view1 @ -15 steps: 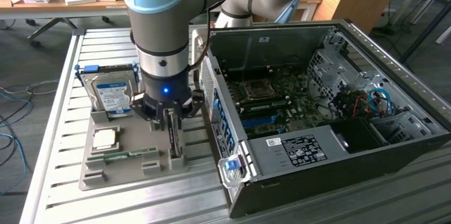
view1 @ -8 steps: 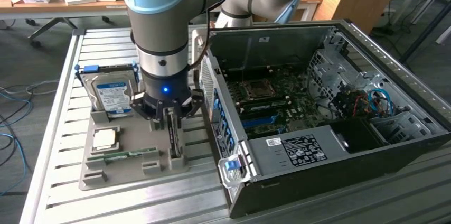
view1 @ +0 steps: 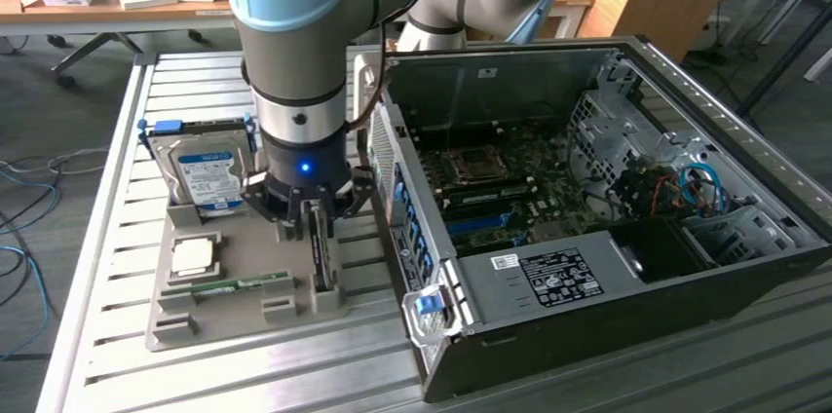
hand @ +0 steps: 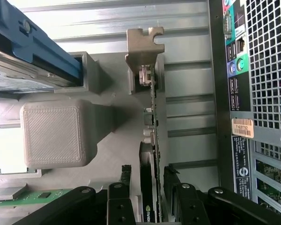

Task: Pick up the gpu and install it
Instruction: 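Pick up the gpu and move the gpu toward the slot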

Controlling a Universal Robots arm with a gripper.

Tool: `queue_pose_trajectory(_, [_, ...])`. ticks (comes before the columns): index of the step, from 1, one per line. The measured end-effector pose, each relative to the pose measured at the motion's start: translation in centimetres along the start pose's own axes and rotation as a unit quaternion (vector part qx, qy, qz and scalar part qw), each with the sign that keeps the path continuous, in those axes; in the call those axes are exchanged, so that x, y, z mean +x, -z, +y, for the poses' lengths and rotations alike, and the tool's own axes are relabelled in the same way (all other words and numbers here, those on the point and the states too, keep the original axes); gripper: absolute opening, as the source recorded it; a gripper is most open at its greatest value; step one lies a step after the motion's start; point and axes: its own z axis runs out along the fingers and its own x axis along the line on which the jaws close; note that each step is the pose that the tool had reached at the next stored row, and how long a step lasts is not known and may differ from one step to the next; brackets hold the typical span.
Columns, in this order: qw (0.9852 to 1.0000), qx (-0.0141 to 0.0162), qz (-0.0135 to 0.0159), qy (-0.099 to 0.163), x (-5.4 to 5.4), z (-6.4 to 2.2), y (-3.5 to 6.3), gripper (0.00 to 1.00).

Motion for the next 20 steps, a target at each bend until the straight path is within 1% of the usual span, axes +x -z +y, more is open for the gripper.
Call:
queue_pose_trajectory(5, [1.0, 0.0001, 0.0001, 0.0, 0.03, 0.06, -0.23, 0.42])
queue_pose_trajectory(20, [1.0, 0.0, 0.0, 0.0, 0.03, 0.06, -0.33, 0.42])
